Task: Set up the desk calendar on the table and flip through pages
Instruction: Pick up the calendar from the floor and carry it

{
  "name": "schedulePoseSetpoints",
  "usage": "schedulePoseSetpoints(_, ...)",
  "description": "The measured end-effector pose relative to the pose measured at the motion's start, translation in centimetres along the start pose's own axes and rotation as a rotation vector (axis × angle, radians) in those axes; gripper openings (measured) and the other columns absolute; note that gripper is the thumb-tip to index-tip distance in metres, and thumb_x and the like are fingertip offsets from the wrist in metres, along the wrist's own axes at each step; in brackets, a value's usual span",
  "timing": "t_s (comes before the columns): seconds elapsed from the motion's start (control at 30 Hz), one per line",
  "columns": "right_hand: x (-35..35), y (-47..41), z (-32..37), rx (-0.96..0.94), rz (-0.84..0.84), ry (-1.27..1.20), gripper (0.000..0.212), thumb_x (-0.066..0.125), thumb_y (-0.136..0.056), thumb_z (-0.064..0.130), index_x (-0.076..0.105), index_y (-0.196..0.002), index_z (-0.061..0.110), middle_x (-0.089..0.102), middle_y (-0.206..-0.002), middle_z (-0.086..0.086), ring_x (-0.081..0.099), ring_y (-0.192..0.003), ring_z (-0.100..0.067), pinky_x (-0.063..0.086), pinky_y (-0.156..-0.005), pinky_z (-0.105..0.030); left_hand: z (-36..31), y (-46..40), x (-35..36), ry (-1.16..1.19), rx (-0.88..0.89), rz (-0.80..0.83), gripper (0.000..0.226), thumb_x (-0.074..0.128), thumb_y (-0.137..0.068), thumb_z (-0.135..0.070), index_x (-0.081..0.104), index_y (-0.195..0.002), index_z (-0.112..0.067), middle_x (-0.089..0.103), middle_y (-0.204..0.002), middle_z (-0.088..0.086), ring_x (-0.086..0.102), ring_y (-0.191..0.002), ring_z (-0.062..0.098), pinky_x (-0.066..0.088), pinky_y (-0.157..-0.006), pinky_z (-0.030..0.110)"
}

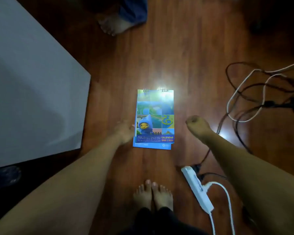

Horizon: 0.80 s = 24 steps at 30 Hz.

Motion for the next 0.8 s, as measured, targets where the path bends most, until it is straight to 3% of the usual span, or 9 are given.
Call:
schedulePoseSetpoints(0.17, 7.0, -6.8, -2.6, 0.116, -0.01, -0.332, 0.037, 0.045, -0.089, 0.006, 0.046, -0.053, 0.012, 0.041, -0.057, -0.009, 0.036, -0.057, -0.018, 0.033, -0.049, -0.02, 1.2, -8.7, 3.8, 0.247, -0.068, -0.046, 0.056, 0.039, -0.098, -0.032, 0.031, -0.144, -0.002, 0.036, -0.151, 0.02, 0.036, -0.138, 0.033, 0.032, -0.105, 0.029)
schedulePoseSetpoints(0.23, 9.2, -8.4, -2.7, 0.153, -0.017, -0.46, 0.027, 0.045, -0.092, 0.006, 0.061, -0.07, 0.0, 0.047, -0.069, -0.022, 0.042, -0.063, -0.021, 0.036, -0.057, -0.025, 1.1, -11.1, 5.1, 0.331, -0.097, -0.041, 0.057, 0.04, -0.098, -0.033, 0.032, -0.144, 0.0, 0.037, -0.151, 0.02, 0.036, -0.138, 0.032, 0.032, -0.107, 0.03)
schedulePoseSetpoints(0.3, 10.5, -9.3, -2.8, 0.195, -0.075, -0.549, 0.028, 0.045, -0.093, 0.007, 0.063, -0.093, -0.015, 0.051, -0.077, -0.032, 0.044, -0.065, -0.022, 0.037, -0.062, -0.03, 1.0, -12.5, 6.1, 0.384, -0.133, -0.055, 0.056, 0.04, -0.097, -0.036, 0.04, -0.139, 0.0, 0.042, -0.147, 0.021, 0.041, -0.133, 0.034, 0.034, -0.106, 0.034)
schedulePoseSetpoints(0.43, 11.5, -9.6, -2.6, 0.232, -0.146, -0.582, 0.028, 0.044, -0.091, 0.007, 0.052, -0.064, 0.01, 0.039, -0.06, -0.007, 0.033, -0.053, -0.014, 0.028, -0.051, -0.026, 0.5, -12.9, 7.8, 0.43, -0.195, -0.102, 0.059, 0.042, -0.094, -0.039, 0.036, -0.141, -0.004, 0.035, -0.15, 0.019, 0.039, -0.134, 0.036, 0.036, -0.108, 0.04)
schedulePoseSetpoints(0.53, 11.9, -9.9, -2.5, 0.303, -0.141, -0.653, 0.024, 0.046, -0.09, 0.006, 0.053, -0.068, 0.009, 0.044, -0.061, -0.006, 0.041, -0.06, -0.018, 0.034, -0.054, -0.027, 0.5, -12.9, 8.7, 0.5, -0.221, -0.066, 0.058, 0.045, -0.092, -0.035, 0.031, -0.142, -0.01, 0.034, -0.149, 0.017, 0.04, -0.131, 0.037, 0.038, -0.106, 0.043)
schedulePoseSetpoints(0.6, 11.8, -9.9, -2.7, 0.339, -0.104, -0.687, 0.018, 0.047, -0.09, 0.002, 0.055, -0.075, 0.006, 0.051, -0.069, -0.013, 0.049, -0.06, -0.021, 0.041, -0.056, -0.032, 1.0, -12.8, 9.0, 0.57, -0.231, -0.012, 0.052, 0.042, -0.094, -0.032, 0.036, -0.139, -0.008, 0.046, -0.137, 0.018, 0.05, -0.117, 0.035, 0.043, -0.095, 0.036)
schedulePoseSetpoints(0.63, 11.6, -9.7, -3.0, 0.354, -0.081, -0.691, 0.018, 0.046, -0.088, -0.002, 0.057, -0.076, 0.005, 0.054, -0.072, -0.014, 0.053, -0.053, -0.02, 0.044, -0.053, -0.031, 1.2, -12.4, 9.0, 0.595, -0.229, 0.004, 0.047, 0.042, -0.094, -0.028, 0.041, -0.135, -0.005, 0.052, -0.123, 0.018, 0.055, -0.101, 0.032, 0.042, -0.084, 0.032)
schedulePoseSetpoints(0.7, 11.2, -8.9, -3.6, 0.379, -0.038, -0.671, 0.026, 0.045, -0.084, -0.008, 0.057, -0.065, 0.005, 0.056, -0.062, -0.011, 0.05, -0.028, -0.011, 0.044, -0.035, -0.019, 1.5, -11.3, 8.8, 0.616, -0.24, 0.009, 0.039, 0.043, -0.094, -0.024, 0.047, -0.127, -0.002, 0.053, -0.098, 0.014, 0.049, -0.072, 0.022, 0.037, -0.073, 0.031)
schedulePoseSetpoints(0.8, 10.2, -6.4, -3.2, 0.372, -0.014, -0.673, 0.034, 0.044, -0.084, -0.009, 0.057, -0.06, 0.012, 0.054, -0.053, -0.005, 0.048, -0.023, -0.008, 0.042, -0.027, -0.015, 1.7, -8.4, 8.0, 0.617, -0.276, 0.026, 0.047, 0.042, -0.096, -0.028, 0.04, -0.136, -0.003, 0.052, -0.107, 0.015, 0.046, -0.071, 0.018, 0.037, -0.074, 0.033)
Point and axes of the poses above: each hand's wrist, its own y-axis away from the middle knuckle, its own x-axis out of the palm, z = x × y, the point moved 4 cm from there along -y, towards the middle knuckle
